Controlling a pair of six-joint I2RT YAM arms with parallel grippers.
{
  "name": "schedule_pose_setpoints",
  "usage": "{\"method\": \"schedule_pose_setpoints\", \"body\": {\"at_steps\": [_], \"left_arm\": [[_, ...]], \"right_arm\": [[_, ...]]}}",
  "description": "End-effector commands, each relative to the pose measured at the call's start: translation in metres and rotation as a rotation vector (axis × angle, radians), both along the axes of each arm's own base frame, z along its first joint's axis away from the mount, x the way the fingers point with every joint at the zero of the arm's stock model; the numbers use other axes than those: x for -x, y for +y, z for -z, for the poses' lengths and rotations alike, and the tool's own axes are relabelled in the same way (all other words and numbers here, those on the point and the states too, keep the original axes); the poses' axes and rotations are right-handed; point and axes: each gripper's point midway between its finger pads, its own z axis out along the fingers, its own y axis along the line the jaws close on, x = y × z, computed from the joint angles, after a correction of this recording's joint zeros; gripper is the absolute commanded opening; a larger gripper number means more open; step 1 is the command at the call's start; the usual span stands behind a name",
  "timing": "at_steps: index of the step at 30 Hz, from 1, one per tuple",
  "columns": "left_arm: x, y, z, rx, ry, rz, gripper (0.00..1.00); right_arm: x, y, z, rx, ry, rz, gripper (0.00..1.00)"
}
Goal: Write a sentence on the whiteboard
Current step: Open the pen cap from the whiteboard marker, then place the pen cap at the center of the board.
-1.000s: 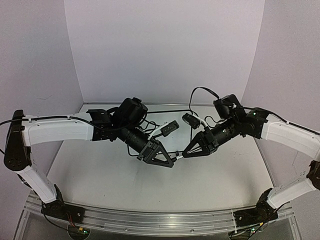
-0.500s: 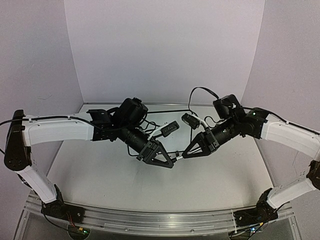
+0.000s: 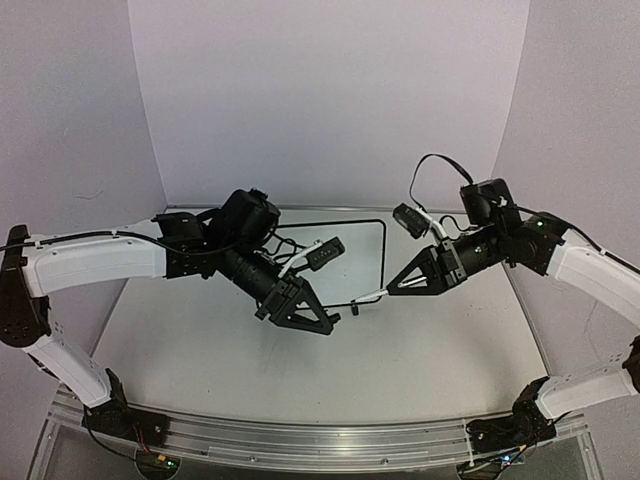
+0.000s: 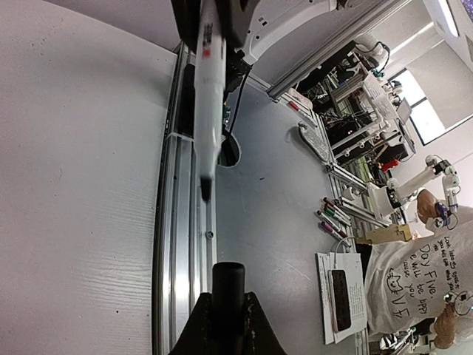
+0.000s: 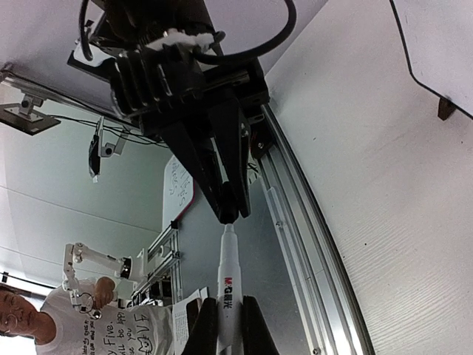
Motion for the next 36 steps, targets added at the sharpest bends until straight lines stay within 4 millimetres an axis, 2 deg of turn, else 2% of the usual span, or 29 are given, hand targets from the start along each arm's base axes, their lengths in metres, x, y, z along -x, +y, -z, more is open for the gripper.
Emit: {"method": "schedule_pose_setpoints", "body": {"at_steps": [1, 8, 12, 14, 18, 21, 24, 30, 36], "left_arm": [[0.006, 0.024, -0.007, -0.006, -0.016, 0.002, 0.0], [-0.001, 0.044, -0.006, -0.025, -0.059, -0.073, 0.0], [-0.025, 0.051, 0.002, -0.014, -0.149, -0.252, 0.0], [-0.041, 0.057, 0.02, -0.04, -0.171, -0.367, 0.0], [-0.078, 0.077, 0.076, -0.201, -0.23, -0.605, 0.0], [-0.087, 0.081, 0.117, -0.305, -0.214, -0.663, 0.0], [-0.087, 0.079, 0.153, -0.374, -0.176, -0.672, 0.0], [-0.09, 0.071, 0.188, -0.406, -0.136, -0.671, 0.01], [-0.09, 0.072, 0.223, -0.527, -0.13, -0.648, 0.09]], "right_arm": [[0.004, -0.01, -0.016, -0.055, -0.025, -0.014, 0.0], [-0.001, -0.018, -0.015, -0.051, -0.029, 0.014, 0.0], [-0.018, -0.02, -0.011, 0.003, -0.085, 0.111, 0.0], [-0.03, -0.023, -0.009, 0.039, -0.121, 0.189, 0.0], [-0.053, -0.035, -0.013, 0.086, -0.197, 0.365, 0.0], [-0.066, -0.048, -0.02, 0.085, -0.259, 0.5, 0.0], [-0.075, -0.062, -0.025, 0.083, -0.308, 0.611, 0.0], [-0.083, -0.072, -0.008, 0.117, -0.312, 0.687, 0.0], [-0.085, -0.073, 0.001, 0.13, -0.31, 0.699, 0.0]]}}
